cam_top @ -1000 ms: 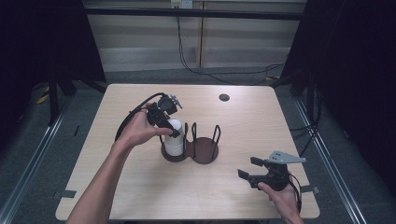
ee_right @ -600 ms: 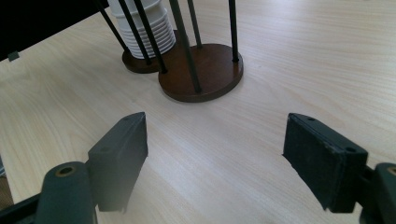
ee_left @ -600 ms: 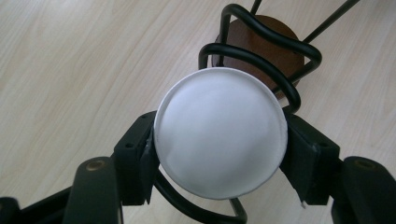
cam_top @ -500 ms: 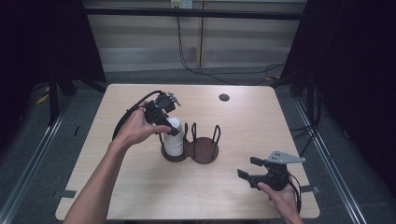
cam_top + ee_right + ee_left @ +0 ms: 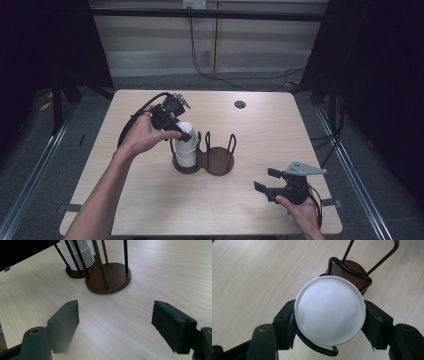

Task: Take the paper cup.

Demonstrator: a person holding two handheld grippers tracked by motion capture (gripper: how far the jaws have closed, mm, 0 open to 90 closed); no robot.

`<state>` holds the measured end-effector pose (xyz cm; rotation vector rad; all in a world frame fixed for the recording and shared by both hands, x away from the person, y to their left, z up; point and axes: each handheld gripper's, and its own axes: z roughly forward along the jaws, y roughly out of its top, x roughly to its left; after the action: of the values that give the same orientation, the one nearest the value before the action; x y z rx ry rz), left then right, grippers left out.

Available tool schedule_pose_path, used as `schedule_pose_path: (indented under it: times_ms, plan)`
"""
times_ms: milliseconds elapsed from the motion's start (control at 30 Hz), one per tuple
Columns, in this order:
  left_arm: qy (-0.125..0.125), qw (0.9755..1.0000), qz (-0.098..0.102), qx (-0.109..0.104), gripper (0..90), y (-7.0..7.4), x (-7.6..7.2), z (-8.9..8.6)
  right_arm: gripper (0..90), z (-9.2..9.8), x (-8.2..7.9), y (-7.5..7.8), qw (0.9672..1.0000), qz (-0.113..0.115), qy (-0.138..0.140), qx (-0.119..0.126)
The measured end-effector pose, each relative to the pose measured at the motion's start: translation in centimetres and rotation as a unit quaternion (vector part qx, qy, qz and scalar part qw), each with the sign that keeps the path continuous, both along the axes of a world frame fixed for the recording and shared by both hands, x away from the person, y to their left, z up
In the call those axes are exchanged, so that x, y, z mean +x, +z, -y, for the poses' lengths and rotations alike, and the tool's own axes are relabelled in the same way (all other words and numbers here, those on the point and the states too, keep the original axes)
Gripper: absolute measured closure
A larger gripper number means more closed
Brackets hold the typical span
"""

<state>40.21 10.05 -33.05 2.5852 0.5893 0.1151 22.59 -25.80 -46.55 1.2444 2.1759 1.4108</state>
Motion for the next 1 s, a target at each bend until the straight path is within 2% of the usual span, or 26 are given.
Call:
schedule_pose_path:
  times_ms: [100, 267, 533, 600, 800, 933, 1000]
  plan:
    - [0.001, 1.0000, 0.003, -0.001, 36.1, 0.3, -0.2, -0.3, 21.6, 0.0, 0.0, 0.0, 1.0000, 0.000, 0.000, 0.000]
    - [0.014, 0.9994, 0.009, -0.030, 36.2, 1.1, -0.4, -1.1, 21.7, 0.0, 0.0, 0.0, 1.0000, -0.002, 0.000, -0.001]
    - [0.015, 0.9989, 0.016, -0.040, 36.5, 1.5, -0.6, -1.6, 21.6, 0.0, 0.0, 0.0, 1.0000, -0.001, 0.000, -0.001]
    - [0.017, 0.9984, 0.015, -0.051, 36.6, 1.7, -0.7, -1.9, 21.6, 0.0, 0.0, 0.0, 1.0000, -0.002, -0.001, -0.001]
    - [0.019, 0.9974, 0.023, -0.066, 36.7, 1.9, -0.9, -2.3, 21.6, 0.1, 0.1, 0.0, 1.0000, -0.002, -0.001, 0.000]
    - [0.017, 0.9970, 0.019, -0.073, 36.7, 1.8, -1.0, -2.5, 21.6, 0.1, 0.2, 0.0, 1.0000, -0.003, -0.002, 0.000]
    - [0.018, 0.9957, 0.020, -0.088, 36.7, 1.8, -1.2, -2.7, 21.6, 0.1, 0.1, 0.0, 1.0000, -0.004, -0.003, 0.000]
